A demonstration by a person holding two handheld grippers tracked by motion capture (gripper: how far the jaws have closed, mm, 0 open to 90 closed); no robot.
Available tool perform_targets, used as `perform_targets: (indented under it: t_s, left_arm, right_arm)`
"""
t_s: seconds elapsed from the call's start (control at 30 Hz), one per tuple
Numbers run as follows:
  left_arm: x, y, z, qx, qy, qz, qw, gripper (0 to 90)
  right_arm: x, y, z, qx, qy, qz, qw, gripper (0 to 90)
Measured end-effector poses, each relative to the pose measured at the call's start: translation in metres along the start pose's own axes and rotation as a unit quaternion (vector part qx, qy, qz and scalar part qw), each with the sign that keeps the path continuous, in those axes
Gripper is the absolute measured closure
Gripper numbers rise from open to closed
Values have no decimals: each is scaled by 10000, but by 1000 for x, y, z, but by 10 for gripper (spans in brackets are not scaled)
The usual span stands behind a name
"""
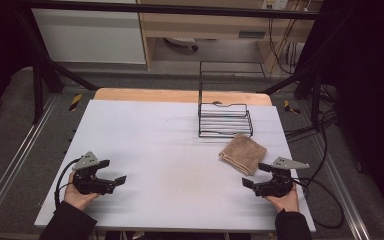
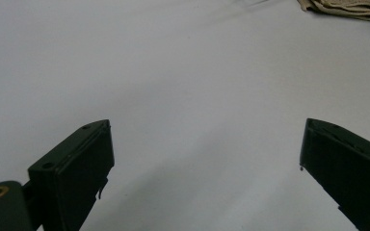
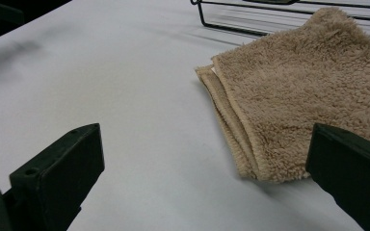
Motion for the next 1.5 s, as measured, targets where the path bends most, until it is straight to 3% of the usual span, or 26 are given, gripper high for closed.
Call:
perform_targets:
  t_s: [0.9,1.23,1.5]
  left_arm:
    - [0,1,-2,-46,-19,50,10000,51]
    - [1,1,-2,-61,-21,67,10000,55]
    - [1,1,-2,-82,-12,81,9999,60]
  right_arm:
    - [-4,6,2,-134,-169,-188,9996,41]
    - [-1,20,8,-346,-402,-671,9963,240]
    - [2,30,16,-486,-534,-894,9934,445]
Point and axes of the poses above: each handheld gripper's, and its own axes: y roughly forward along the jaws, z roughly out of its top, x roughly to its right, the point moved 1 cm from there along y, roughly forward along the jaws, and after that the axes turned 15 degrees about y, right-handed, at the moved point
